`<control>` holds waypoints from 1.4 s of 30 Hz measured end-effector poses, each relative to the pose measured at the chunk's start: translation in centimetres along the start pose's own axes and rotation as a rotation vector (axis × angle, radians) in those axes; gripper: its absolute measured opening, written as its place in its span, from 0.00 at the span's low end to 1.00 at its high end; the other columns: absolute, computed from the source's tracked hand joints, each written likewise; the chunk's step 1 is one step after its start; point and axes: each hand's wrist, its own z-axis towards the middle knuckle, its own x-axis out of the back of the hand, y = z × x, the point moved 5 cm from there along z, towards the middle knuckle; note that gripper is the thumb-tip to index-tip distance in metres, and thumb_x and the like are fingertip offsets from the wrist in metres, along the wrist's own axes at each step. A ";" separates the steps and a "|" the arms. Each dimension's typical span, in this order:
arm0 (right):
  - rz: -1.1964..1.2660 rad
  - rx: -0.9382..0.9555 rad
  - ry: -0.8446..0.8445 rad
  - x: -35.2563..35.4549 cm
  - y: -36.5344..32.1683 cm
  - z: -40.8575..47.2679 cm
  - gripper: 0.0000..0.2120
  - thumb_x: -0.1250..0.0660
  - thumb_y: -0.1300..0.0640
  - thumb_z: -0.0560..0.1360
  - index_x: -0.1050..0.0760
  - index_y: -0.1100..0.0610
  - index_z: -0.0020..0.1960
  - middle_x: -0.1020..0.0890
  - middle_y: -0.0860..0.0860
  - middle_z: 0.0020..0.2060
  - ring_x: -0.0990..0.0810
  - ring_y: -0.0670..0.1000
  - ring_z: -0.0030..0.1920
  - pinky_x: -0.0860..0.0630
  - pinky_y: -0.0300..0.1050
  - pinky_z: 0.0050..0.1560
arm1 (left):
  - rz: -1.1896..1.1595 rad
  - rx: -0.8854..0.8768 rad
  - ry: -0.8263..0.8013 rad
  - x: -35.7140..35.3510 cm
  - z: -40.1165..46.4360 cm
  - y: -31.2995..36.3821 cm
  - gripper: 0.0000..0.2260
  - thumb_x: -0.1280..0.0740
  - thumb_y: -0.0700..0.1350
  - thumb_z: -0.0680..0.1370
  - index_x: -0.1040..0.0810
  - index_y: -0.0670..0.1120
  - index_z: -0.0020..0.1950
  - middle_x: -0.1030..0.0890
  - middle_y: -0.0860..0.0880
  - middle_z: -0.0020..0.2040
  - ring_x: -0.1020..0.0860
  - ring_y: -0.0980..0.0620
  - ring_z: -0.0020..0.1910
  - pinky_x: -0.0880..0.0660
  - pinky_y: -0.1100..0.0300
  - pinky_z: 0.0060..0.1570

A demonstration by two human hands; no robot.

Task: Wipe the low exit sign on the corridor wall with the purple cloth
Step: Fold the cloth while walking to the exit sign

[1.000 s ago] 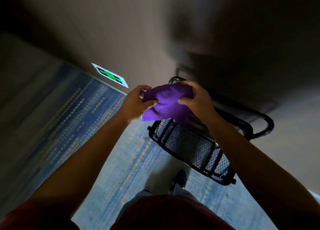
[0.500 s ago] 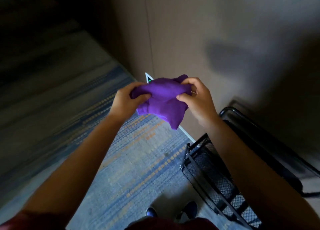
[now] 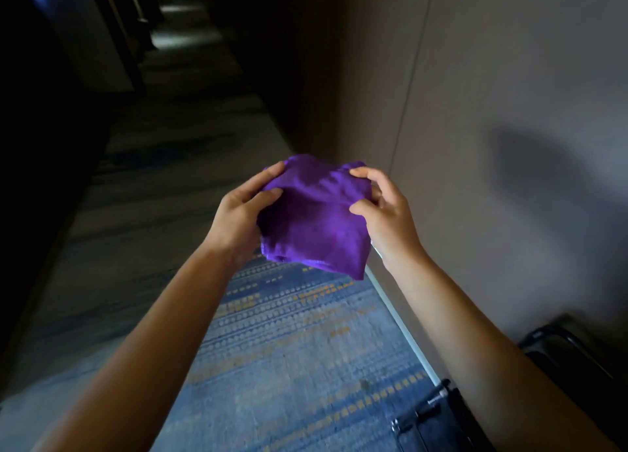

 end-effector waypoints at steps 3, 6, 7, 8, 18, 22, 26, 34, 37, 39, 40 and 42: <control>0.062 -0.006 -0.034 -2.5 -0.7 1.2 0.22 0.34 0.63 0.67 0.18 0.43 0.55 0.12 0.46 0.46 0.17 0.49 0.46 0.23 0.46 0.48 | -0.061 -0.026 0.057 0.8 0.1 1.8 0.15 0.34 0.37 0.81 0.18 0.47 0.65 0.17 0.44 0.65 0.19 0.52 0.62 0.22 0.58 0.61; 0.067 0.039 -0.053 -4.5 -1.6 2.5 0.10 0.28 0.49 0.71 0.17 0.41 0.53 0.14 0.47 0.53 0.17 0.50 0.55 0.23 0.49 0.59 | -0.079 -0.077 0.118 1.3 0.5 3.0 0.17 0.34 0.33 0.79 0.19 0.47 0.66 0.20 0.41 0.68 0.21 0.47 0.62 0.24 0.52 0.67; 0.047 0.057 -0.067 -5.0 -1.6 3.0 0.11 0.26 0.46 0.71 0.18 0.40 0.53 0.14 0.45 0.55 0.17 0.49 0.57 0.22 0.48 0.62 | -0.086 -0.098 0.131 1.4 0.8 3.2 0.18 0.34 0.31 0.79 0.19 0.47 0.65 0.20 0.40 0.68 0.21 0.45 0.63 0.25 0.50 0.68; 0.027 0.062 -0.089 -5.4 -1.4 3.4 0.13 0.25 0.45 0.70 0.18 0.41 0.55 0.14 0.46 0.57 0.16 0.49 0.59 0.21 0.49 0.64 | -0.093 -0.116 0.137 1.4 1.0 3.4 0.19 0.34 0.30 0.78 0.19 0.47 0.64 0.20 0.41 0.68 0.21 0.44 0.64 0.25 0.48 0.68; -0.015 0.025 -0.310 -4.9 2.8 9.4 0.25 0.26 0.59 0.69 0.19 0.41 0.63 0.15 0.52 0.63 0.17 0.54 0.64 0.24 0.58 0.72 | -0.051 -0.070 0.305 3.8 4.5 -1.2 0.16 0.31 0.33 0.77 0.16 0.49 0.61 0.15 0.47 0.54 0.18 0.50 0.50 0.19 0.56 0.50; -0.003 0.016 -0.351 -4.0 3.9 12.4 0.27 0.25 0.61 0.67 0.19 0.36 0.60 0.14 0.43 0.58 0.15 0.46 0.59 0.22 0.44 0.64 | 0.342 -0.055 0.566 4.9 5.8 -3.8 0.20 0.26 0.43 0.77 0.22 0.48 0.68 0.18 0.44 0.61 0.20 0.49 0.55 0.19 0.53 0.52; -0.114 0.002 -0.425 -3.3 5.7 15.1 0.28 0.24 0.58 0.68 0.20 0.32 0.61 0.14 0.46 0.59 0.15 0.49 0.61 0.21 0.51 0.66 | 0.711 -0.129 0.568 4.0 7.8 -4.2 0.33 0.27 0.60 0.74 0.32 0.53 0.76 0.28 0.52 0.74 0.28 0.56 0.70 0.29 0.50 0.72; -0.179 -0.096 -0.443 -4.7 9.3 20.6 0.16 0.28 0.55 0.63 0.17 0.40 0.48 0.14 0.40 0.40 0.19 0.46 0.44 0.23 0.49 0.50 | 0.759 -0.025 0.108 1.8 16.0 -8.9 0.35 0.28 0.64 0.73 0.33 0.55 0.77 0.18 0.59 0.63 0.22 0.69 0.60 0.27 0.75 0.56; -0.196 -0.106 -0.412 -5.7 10.4 23.8 0.16 0.30 0.60 0.63 0.18 0.41 0.45 0.17 0.37 0.35 0.22 0.42 0.39 0.27 0.38 0.43 | 0.759 -0.007 0.097 3.5 19.7 -9.3 0.30 0.27 0.58 0.75 0.31 0.55 0.75 0.19 0.63 0.58 0.22 0.73 0.55 0.27 0.78 0.51; -0.236 -0.073 -0.391 -6.9 10.7 26.3 0.18 0.31 0.61 0.64 0.18 0.40 0.47 0.15 0.35 0.41 0.19 0.37 0.42 0.26 0.32 0.44 | 0.749 0.001 0.079 5.0 22.7 -9.1 0.25 0.25 0.54 0.76 0.29 0.55 0.71 0.17 0.61 0.56 0.20 0.69 0.54 0.25 0.74 0.52; -0.256 -0.047 -0.383 -7.7 10.8 27.5 0.19 0.30 0.61 0.65 0.18 0.40 0.49 0.14 0.36 0.46 0.18 0.37 0.47 0.25 0.32 0.47 | 0.740 0.001 0.078 5.8 24.2 -8.8 0.24 0.25 0.53 0.76 0.28 0.54 0.69 0.17 0.60 0.55 0.19 0.68 0.54 0.24 0.73 0.53; -0.290 0.003 -0.353 -9.4 10.9 30.3 0.21 0.29 0.60 0.66 0.18 0.41 0.54 0.14 0.42 0.54 0.16 0.43 0.56 0.21 0.40 0.56 | 0.764 -0.008 0.083 7.7 27.4 -7.4 0.18 0.27 0.54 0.77 0.25 0.54 0.65 0.17 0.60 0.52 0.19 0.68 0.51 0.24 0.72 0.51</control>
